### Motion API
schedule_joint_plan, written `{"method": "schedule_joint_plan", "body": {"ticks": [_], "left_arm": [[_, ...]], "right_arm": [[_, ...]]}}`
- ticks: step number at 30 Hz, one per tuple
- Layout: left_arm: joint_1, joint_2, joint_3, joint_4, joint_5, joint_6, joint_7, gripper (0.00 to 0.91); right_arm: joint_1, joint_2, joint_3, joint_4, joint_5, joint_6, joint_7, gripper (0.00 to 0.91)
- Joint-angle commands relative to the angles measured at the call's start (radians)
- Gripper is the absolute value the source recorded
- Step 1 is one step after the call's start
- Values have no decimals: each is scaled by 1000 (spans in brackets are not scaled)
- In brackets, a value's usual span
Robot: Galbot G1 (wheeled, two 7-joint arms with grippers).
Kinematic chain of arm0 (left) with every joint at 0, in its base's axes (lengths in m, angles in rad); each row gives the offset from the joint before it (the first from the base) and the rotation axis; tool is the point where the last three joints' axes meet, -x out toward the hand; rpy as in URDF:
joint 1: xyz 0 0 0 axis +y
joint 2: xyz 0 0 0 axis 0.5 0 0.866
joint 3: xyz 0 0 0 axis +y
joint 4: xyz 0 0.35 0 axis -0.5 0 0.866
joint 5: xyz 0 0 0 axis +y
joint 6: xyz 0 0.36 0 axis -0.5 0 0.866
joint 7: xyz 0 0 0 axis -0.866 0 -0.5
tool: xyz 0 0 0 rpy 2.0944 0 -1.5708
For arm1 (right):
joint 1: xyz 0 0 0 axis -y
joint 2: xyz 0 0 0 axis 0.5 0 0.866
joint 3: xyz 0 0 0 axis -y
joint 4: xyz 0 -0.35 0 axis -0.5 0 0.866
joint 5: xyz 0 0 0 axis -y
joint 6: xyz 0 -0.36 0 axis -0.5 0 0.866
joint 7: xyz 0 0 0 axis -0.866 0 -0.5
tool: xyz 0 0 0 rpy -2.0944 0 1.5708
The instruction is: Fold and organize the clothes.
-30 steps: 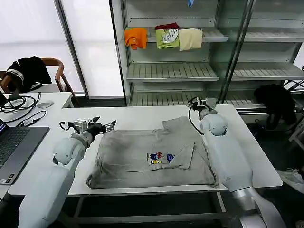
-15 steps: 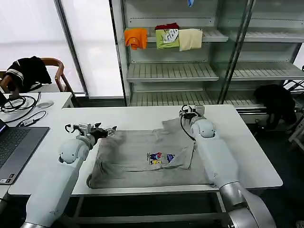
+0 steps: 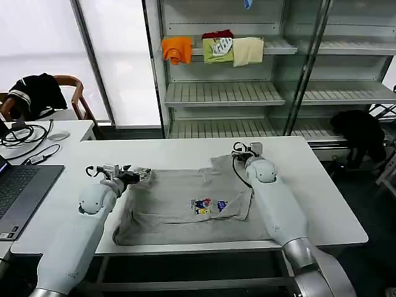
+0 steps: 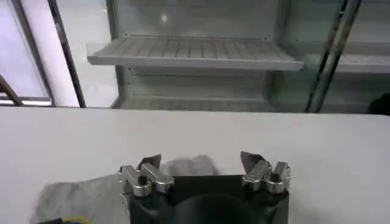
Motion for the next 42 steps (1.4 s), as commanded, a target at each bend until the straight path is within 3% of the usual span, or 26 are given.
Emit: {"method": "schedule_joint_plan", "body": {"ticks": [1, 4, 7, 8, 9, 10, 11, 12, 13, 14, 31, 42], "left_arm": [[8, 0, -3, 15, 2, -1, 0, 907], [15, -5, -6, 17, 2, -1, 0, 867], [21, -10, -9, 20, 2, -2, -1, 665], [22, -11, -9, 20, 2, -2, 0, 413], [23, -13, -8, 20, 2, -3, -1, 312], [25, -15, -8, 20, 2, -3, -1, 121], [26, -15, -8, 20, 3, -3, -1, 40], [27, -17, -8, 20, 4, -3, -2, 30], [28, -18, -8, 20, 4, -3, -3, 20], [28, -18, -7, 19, 4, -2, -4, 20], [35, -44, -3, 5, -9, -20, -20, 20], [45, -40, -19, -68, -32, -47, -43, 20]], "right_arm": [[-7, 4, 0, 6, -2, -7, -1, 907], [-10, 6, 0, 5, 20, -21, 5, 907], [-13, 7, 0, 9, 20, -24, 8, 907], [-15, 7, -1, 11, 20, -24, 9, 907], [-16, 6, -1, 13, 20, -26, 10, 867], [-18, 6, -1, 13, 21, -28, 11, 705], [-19, 5, -1, 12, 21, -27, 11, 413], [-21, 5, -1, 13, 22, -27, 11, 272], [-24, 4, -1, 13, 22, -26, 10, 20], [-25, 3, -1, 14, 23, -26, 10, 0], [-101, -55, -5, 144, 91, -42, 8, 0], [-166, -95, 12, 358, 141, -45, 9, 0]]}}
